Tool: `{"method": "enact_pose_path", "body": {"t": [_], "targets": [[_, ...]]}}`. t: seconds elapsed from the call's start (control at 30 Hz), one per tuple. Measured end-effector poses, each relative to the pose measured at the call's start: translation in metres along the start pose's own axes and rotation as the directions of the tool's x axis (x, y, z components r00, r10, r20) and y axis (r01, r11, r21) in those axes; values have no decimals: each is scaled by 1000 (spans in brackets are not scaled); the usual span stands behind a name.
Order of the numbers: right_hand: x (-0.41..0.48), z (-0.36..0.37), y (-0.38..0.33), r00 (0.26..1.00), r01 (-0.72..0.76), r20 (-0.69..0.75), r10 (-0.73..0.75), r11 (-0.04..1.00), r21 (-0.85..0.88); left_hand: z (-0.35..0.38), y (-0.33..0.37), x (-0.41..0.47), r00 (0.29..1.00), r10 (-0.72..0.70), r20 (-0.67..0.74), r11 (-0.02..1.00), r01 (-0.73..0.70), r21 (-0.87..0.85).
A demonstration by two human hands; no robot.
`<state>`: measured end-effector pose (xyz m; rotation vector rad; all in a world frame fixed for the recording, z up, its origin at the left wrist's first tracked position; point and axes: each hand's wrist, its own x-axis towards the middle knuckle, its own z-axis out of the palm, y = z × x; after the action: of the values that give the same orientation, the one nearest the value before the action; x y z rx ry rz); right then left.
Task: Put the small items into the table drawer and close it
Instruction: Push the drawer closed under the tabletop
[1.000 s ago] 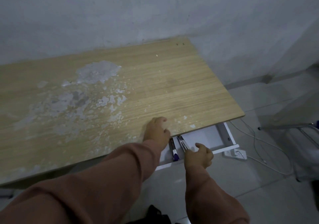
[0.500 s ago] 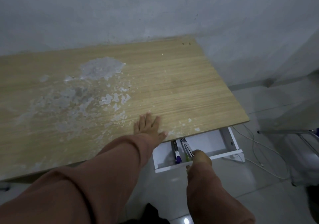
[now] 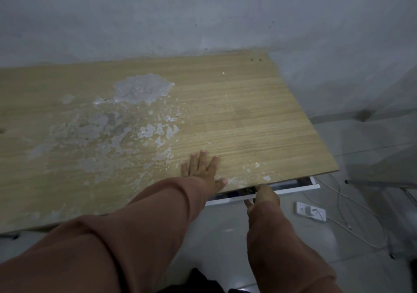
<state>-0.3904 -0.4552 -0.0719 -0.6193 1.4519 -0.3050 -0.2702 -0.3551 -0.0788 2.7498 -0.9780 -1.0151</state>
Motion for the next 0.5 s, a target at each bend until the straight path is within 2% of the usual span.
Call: {"method": "enact_pose_path", "body": {"t": [0.03, 0.13, 0.27, 0.5], "targets": [[5, 1, -1, 1000, 24, -7, -24, 1000, -7, 0, 0, 0, 1000, 0, 2, 1000, 0, -3], [6, 6, -5, 996, -30, -81, 41, 990, 135, 1, 0, 0, 1000, 1, -17, 1000, -1, -9], [8, 14, -11, 999, -17, -40, 25, 981, 191, 3, 0, 1, 999, 8, -42, 1000, -9, -13], [12, 11, -16, 999, 39, 14, -41, 994, 97, 4, -1, 2, 999, 8, -32, 1000, -9, -20]]}}
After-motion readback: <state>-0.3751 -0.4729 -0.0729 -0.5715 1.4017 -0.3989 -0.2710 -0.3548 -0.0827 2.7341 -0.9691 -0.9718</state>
